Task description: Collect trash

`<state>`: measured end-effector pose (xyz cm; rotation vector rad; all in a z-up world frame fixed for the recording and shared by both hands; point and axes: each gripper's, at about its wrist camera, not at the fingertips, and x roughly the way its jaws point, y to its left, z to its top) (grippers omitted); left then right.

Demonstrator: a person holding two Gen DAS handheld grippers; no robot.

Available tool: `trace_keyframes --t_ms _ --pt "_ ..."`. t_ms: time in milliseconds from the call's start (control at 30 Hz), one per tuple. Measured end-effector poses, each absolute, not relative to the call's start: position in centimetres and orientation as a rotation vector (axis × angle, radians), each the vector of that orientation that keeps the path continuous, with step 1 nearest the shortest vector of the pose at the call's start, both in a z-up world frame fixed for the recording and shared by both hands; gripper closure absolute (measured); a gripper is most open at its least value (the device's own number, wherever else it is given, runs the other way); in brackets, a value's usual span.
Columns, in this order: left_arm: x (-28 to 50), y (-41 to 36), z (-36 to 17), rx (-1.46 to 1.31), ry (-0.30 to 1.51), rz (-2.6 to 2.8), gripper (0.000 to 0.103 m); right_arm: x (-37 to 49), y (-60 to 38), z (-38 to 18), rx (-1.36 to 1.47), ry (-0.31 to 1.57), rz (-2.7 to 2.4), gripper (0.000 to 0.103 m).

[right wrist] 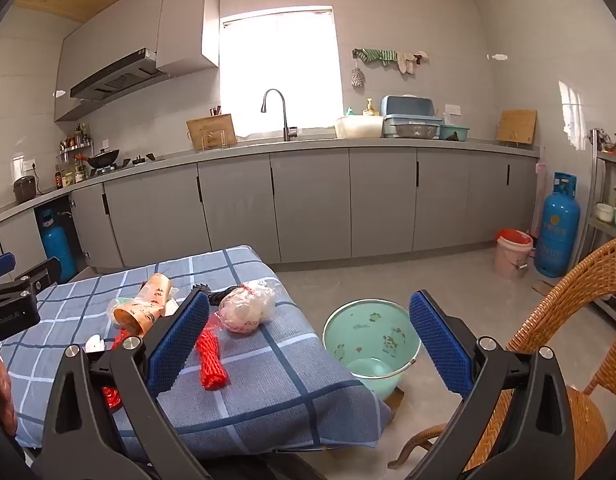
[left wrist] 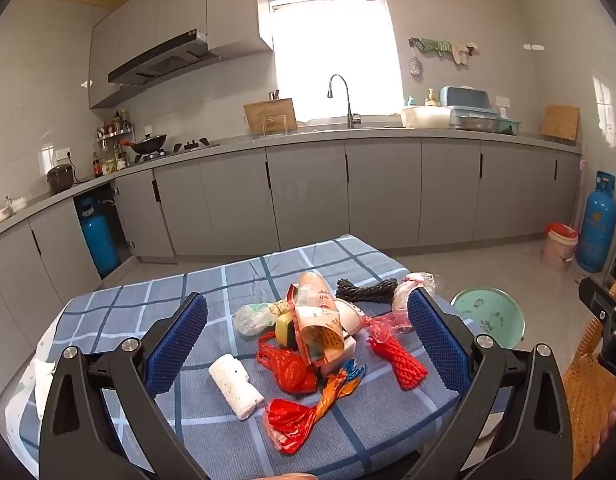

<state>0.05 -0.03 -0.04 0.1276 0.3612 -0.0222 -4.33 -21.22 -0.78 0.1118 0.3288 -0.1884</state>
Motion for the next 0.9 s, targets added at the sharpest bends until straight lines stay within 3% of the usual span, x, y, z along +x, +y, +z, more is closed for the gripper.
trace_keyframes --t_ms 900 --pt "0.0 0.6 -1.0 0.114 0.37 -0.016 0.004 -3.9 -21.8 -2.7 0.132 0.375 -0.198 0.005"
